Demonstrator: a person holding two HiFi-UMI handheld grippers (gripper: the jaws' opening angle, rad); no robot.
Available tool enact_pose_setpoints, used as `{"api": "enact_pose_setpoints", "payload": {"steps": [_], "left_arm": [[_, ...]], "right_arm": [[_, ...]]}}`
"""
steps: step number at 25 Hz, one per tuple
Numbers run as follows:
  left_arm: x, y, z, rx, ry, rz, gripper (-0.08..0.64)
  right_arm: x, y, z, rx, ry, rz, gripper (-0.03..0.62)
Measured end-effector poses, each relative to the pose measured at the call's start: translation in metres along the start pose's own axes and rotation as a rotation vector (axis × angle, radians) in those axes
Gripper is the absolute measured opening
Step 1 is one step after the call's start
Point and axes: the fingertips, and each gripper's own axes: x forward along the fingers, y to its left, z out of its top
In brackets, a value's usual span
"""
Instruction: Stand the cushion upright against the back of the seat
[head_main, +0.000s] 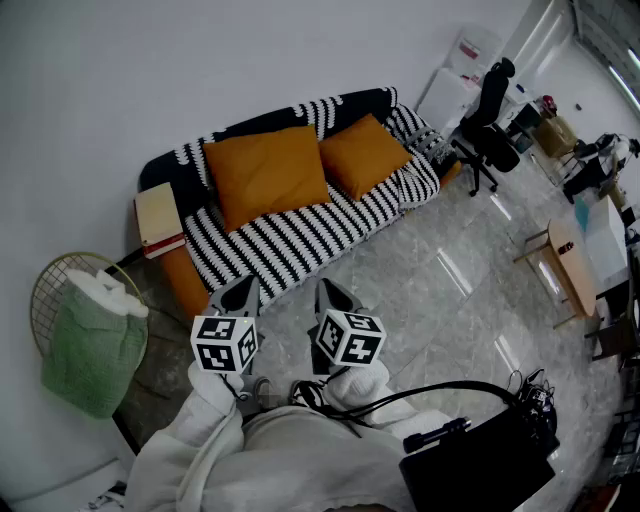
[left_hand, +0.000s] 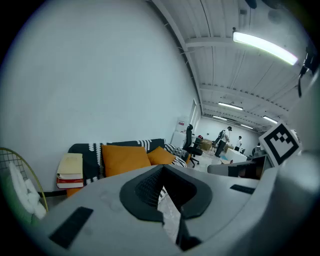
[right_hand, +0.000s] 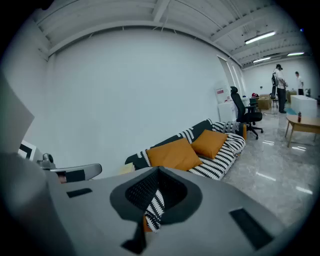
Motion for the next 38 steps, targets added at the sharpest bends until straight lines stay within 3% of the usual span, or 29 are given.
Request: {"api": "enact_pose_setpoints", "payload": {"steps": [27,38], "left_arm": [[-0.007,0.048,-0.006,0.004,0.022,0.004,0.006],[0.047,0.054,-0.001,-0.041,0.035,0.038,0.006]], "right_arm": [[0.037,0.03,-0.014,0.059,0.035,0.005,0.061],[0.082,0.0,0.012,0.035,0.054,0.043,0.061]]}}
